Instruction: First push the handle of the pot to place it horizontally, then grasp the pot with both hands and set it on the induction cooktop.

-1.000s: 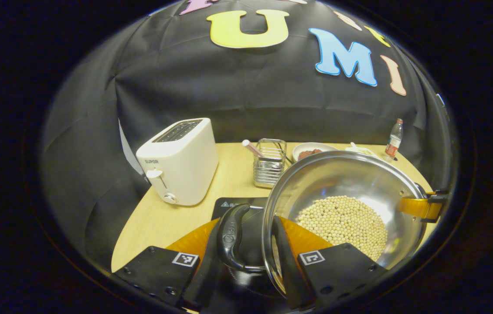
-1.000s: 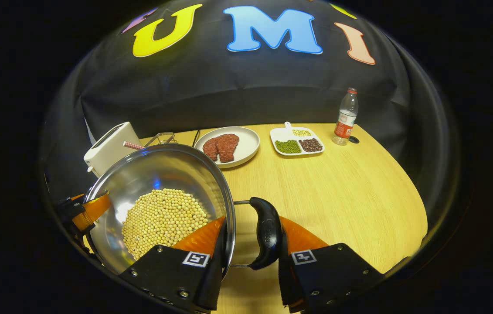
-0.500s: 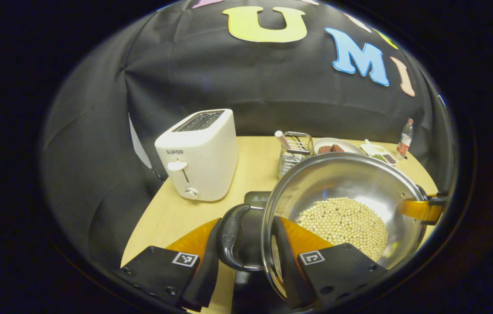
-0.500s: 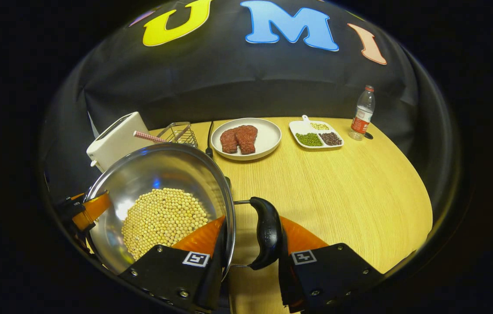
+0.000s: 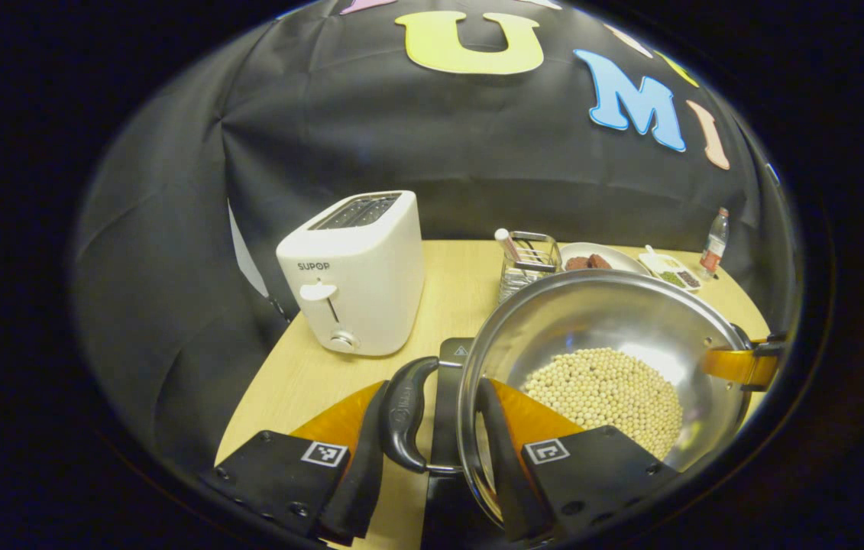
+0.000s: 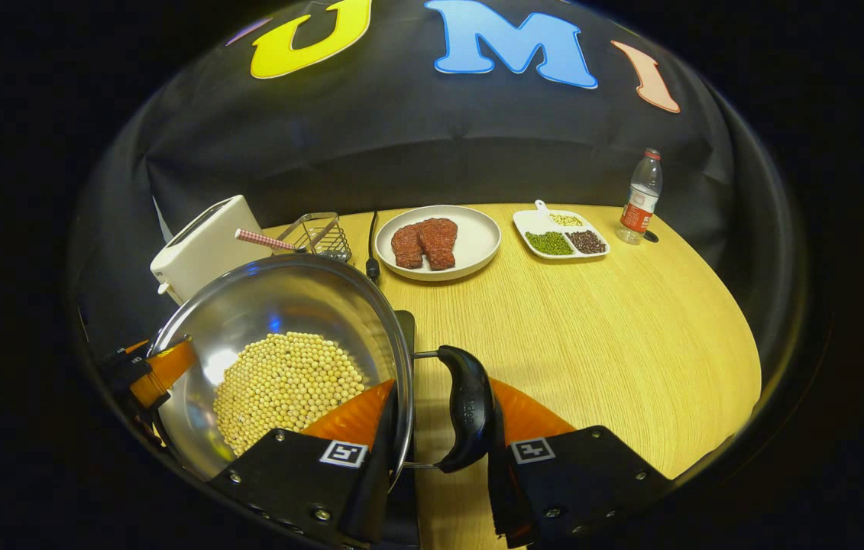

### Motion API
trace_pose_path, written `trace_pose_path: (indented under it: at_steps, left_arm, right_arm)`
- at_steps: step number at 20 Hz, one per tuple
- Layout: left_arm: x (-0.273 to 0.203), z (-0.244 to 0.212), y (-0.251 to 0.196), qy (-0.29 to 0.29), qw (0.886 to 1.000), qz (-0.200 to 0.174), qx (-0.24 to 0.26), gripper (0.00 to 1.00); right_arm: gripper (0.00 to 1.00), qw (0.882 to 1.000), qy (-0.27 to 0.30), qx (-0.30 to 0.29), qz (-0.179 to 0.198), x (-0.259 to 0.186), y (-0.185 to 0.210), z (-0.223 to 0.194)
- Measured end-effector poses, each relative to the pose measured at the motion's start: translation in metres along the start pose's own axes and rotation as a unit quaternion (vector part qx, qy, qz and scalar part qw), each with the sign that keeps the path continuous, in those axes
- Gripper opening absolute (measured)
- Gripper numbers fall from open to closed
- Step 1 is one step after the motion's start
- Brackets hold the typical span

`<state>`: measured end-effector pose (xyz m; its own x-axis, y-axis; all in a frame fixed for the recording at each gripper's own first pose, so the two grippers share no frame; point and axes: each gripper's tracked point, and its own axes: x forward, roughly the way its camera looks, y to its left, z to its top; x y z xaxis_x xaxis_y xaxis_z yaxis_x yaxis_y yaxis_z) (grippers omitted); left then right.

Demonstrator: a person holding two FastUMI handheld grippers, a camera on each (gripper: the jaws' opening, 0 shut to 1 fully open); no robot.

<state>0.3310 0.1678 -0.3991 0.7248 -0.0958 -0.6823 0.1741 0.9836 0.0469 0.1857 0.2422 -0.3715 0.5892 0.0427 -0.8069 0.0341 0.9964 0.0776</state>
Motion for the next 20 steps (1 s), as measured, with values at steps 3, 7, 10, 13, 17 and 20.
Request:
trace_pose_path:
  at_steps: [3,7,10,13,17,20]
  left_arm:
    - [0.0,-0.001,0.001,-0.002,1.0,0.005,-0.007,0.72]
    - [-0.007,0.007,0.003,-0.03,0.999,0.02,-0.038,0.78]
    - [-0.034,0.035,0.0,-0.085,0.995,0.03,-0.043,1.0]
    - [-0.064,0.059,-0.016,-0.127,0.991,0.031,-0.036,0.94]
    - [-0.122,0.092,-0.058,-0.183,0.982,0.028,-0.031,0.94]
    - [-0.168,0.102,-0.098,-0.211,0.977,0.027,-0.035,0.94]
  right_arm:
    - [0.55,1.0,-0.003,-0.003,0.001,0.001,0.0,0.001]
    - [0.66,1.0,-0.02,-0.015,-0.002,-0.006,-0.002,0.009]
    - [0.98,0.997,-0.068,-0.035,-0.004,-0.029,-0.015,0.028]
    - [0.97,0.993,-0.109,-0.042,0.004,-0.057,-0.035,0.044]
    - [0.97,0.986,-0.159,-0.043,0.013,-0.104,-0.07,0.059]
    - [0.97,0.98,-0.192,-0.048,0.017,-0.141,-0.102,0.063]
